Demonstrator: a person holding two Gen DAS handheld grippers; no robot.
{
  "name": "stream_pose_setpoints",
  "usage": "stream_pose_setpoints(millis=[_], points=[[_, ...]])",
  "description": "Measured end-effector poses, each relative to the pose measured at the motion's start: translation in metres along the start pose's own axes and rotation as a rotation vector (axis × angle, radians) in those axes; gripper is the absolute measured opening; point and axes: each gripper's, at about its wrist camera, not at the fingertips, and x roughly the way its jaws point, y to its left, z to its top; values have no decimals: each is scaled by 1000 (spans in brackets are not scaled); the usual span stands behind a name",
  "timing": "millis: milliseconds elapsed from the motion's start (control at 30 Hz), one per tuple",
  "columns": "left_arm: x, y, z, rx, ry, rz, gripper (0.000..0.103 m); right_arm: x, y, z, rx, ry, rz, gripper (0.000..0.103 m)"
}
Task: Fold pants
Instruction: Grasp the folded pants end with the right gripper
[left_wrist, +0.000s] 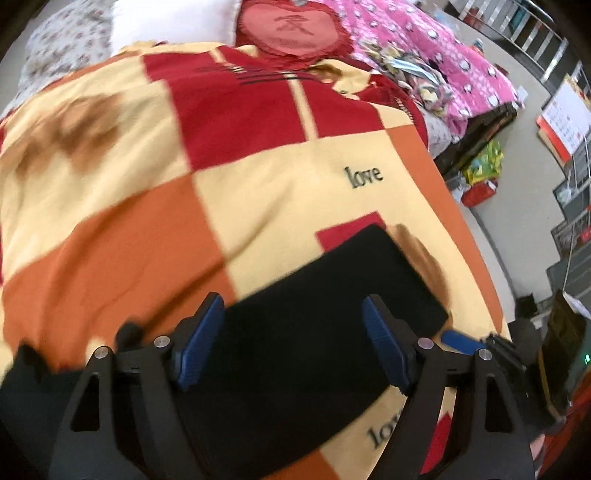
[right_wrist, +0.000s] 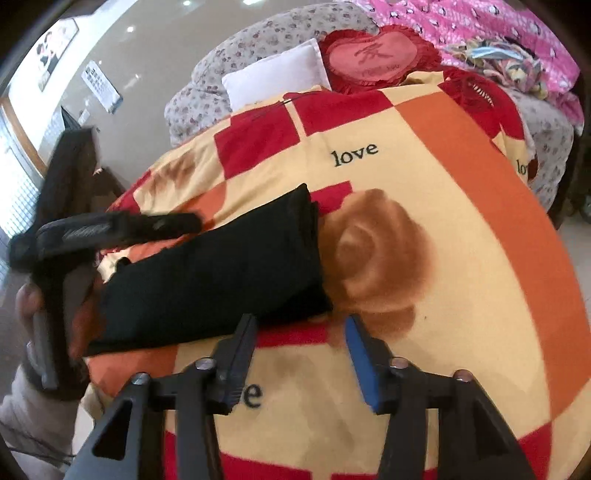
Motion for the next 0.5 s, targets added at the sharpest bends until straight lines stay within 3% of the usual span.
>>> stream_pose_setpoints(millis=[133, 367, 500], points=[[25, -13, 22, 44, 26, 16, 78, 6, 1, -4, -24, -18, 6, 49], [66, -40, 30, 113, 117, 9, 78, 22, 6, 0, -17, -77, 91, 50], [73, -48, 31, 151, 83, 20, 79, 32, 7, 9, 11, -82, 120, 46]])
